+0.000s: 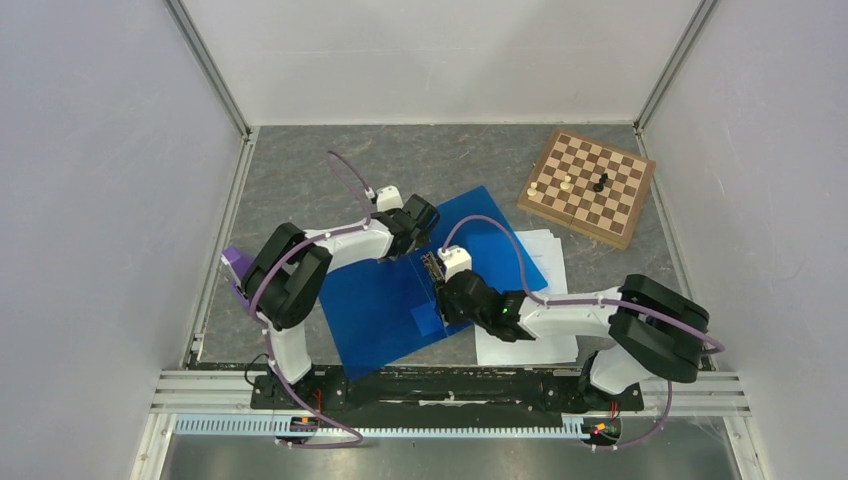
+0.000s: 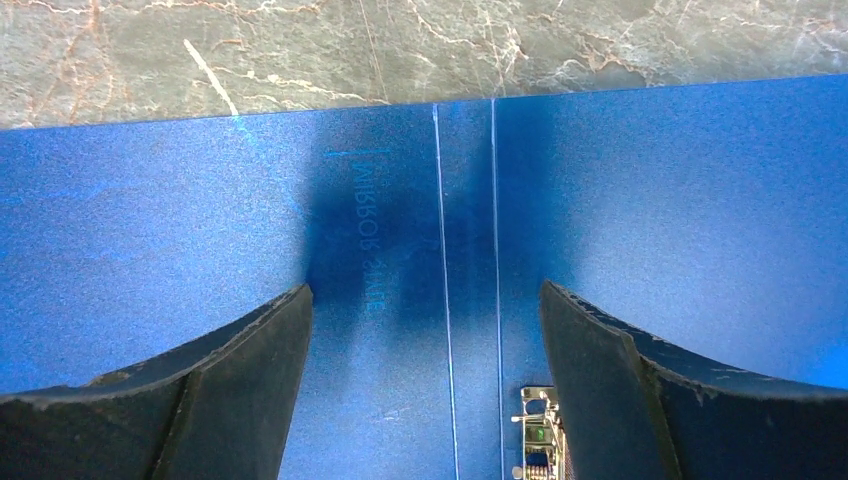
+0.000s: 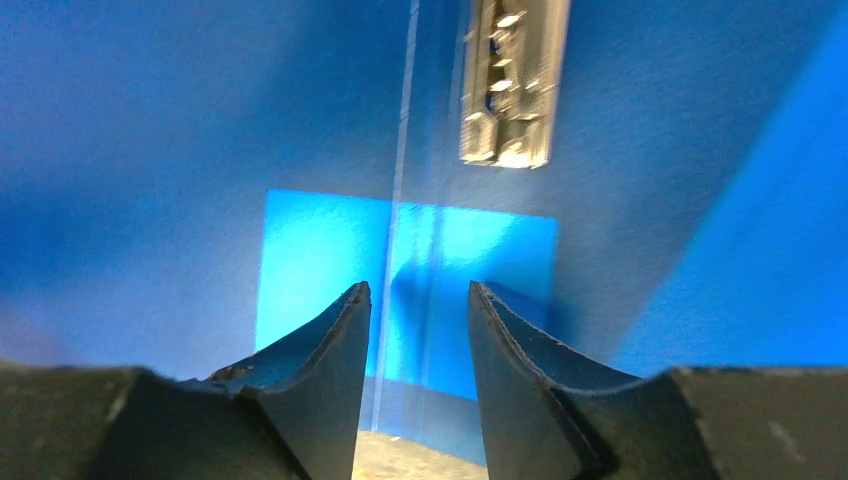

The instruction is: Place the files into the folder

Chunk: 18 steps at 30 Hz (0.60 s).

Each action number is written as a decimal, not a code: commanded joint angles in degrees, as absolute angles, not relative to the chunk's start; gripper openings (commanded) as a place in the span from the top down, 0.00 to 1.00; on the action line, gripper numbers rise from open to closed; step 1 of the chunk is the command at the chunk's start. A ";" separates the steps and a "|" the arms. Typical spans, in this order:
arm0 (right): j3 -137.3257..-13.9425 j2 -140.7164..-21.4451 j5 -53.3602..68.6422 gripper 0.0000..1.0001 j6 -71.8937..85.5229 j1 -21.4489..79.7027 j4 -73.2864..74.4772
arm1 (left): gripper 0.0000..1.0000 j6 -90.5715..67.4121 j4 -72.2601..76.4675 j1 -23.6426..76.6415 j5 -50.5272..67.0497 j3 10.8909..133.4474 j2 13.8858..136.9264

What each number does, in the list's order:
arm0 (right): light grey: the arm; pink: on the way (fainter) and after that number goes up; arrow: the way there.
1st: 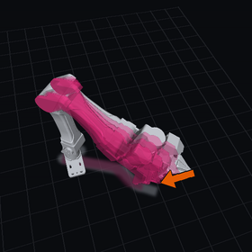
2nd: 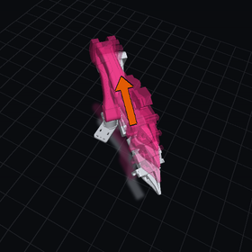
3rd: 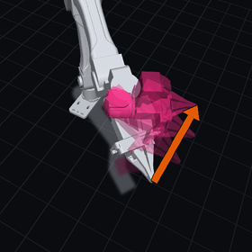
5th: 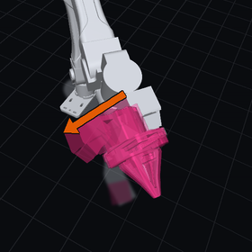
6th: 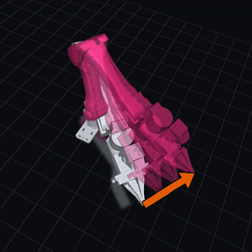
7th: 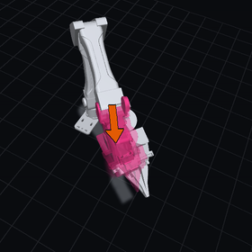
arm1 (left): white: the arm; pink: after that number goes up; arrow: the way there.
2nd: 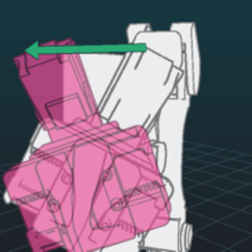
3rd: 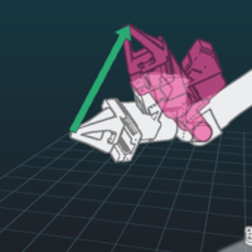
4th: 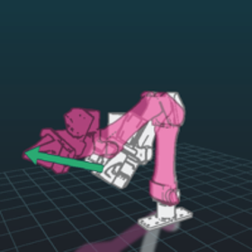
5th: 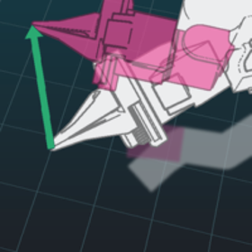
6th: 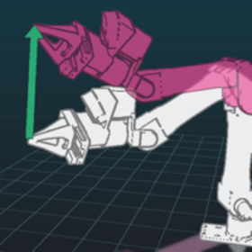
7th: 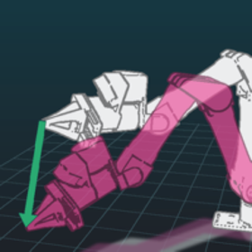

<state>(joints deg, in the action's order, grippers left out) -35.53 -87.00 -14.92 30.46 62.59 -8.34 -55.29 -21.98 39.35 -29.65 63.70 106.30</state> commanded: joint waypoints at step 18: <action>-42.70 -92.66 -10.43 0.60 25.35 51.86 -11.76 | 0.10 -59.37 -34.79 40.08 -21.84 65.65 121.71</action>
